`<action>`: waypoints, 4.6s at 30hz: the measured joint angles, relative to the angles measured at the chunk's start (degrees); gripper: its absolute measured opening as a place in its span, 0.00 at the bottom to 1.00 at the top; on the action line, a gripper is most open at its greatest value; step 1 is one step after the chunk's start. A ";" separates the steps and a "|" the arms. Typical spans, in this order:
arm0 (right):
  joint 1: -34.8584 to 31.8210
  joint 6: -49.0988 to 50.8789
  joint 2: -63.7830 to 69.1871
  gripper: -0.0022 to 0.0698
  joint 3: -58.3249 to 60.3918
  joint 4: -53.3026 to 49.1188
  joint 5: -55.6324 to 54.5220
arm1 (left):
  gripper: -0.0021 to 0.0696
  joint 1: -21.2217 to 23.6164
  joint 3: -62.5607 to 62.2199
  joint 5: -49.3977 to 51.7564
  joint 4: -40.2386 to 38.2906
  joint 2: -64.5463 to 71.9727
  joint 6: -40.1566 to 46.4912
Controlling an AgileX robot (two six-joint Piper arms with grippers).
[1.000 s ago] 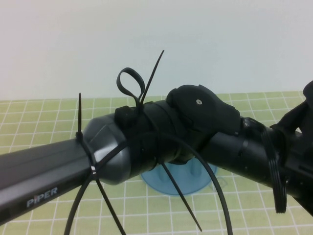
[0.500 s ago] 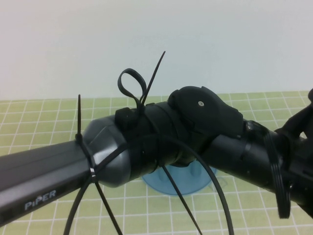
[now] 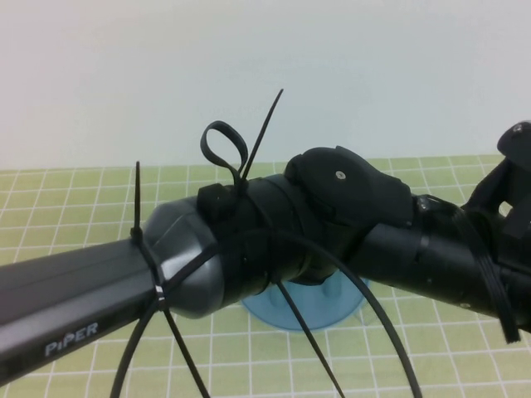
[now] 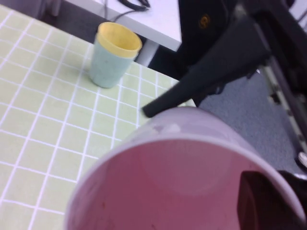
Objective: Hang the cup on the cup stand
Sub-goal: Adjust the cup with two arms
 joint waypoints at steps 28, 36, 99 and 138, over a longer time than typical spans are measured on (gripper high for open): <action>0.00 91.18 -6.50 0.97 -1.36 -53.78 -28.11 | 0.03 8.17 0.00 3.13 -25.76 0.00 17.90; 0.00 129.38 -11.93 0.97 -0.08 -53.43 -39.03 | 0.03 8.17 0.00 1.26 -25.76 0.00 22.63; 0.00 158.47 -4.33 0.97 25.42 -22.35 -80.90 | 0.03 -3.02 -3.48 -9.99 -25.76 -0.62 6.49; 0.00 135.71 -4.19 0.83 25.46 -13.46 -85.62 | 0.47 9.18 -3.48 11.30 -9.20 -1.22 -0.43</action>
